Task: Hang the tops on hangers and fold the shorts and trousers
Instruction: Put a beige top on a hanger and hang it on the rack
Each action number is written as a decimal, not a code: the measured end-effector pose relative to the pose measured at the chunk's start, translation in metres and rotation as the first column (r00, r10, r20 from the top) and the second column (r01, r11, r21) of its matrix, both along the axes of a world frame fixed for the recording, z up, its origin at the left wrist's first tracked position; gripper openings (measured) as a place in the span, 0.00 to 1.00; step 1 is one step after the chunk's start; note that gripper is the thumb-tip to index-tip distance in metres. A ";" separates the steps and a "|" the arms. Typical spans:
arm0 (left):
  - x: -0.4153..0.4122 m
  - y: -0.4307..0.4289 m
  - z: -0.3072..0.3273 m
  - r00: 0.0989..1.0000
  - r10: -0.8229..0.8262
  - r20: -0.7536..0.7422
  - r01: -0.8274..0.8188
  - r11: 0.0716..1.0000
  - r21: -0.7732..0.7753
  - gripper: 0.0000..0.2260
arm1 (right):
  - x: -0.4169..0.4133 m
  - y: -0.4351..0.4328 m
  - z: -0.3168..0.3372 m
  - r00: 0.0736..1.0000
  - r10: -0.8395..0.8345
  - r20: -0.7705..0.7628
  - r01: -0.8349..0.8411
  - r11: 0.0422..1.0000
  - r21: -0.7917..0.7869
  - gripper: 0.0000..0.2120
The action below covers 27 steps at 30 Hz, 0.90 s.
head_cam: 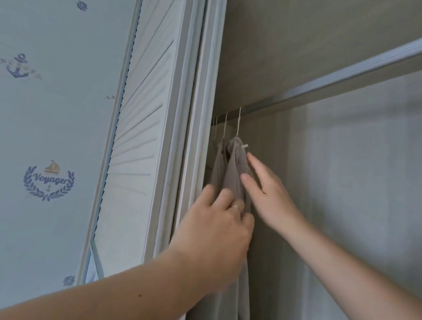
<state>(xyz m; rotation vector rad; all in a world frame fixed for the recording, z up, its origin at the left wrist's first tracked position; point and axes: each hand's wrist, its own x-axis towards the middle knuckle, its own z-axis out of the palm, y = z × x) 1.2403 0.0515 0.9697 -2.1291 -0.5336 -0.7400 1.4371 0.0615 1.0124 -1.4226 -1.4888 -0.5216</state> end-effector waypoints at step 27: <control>-0.687 -0.200 -0.206 0.610 0.784 0.113 -0.624 0.563 -0.542 0.36 | -0.634 -0.114 -0.180 0.690 0.582 0.430 -0.408 0.804 -0.433 0.33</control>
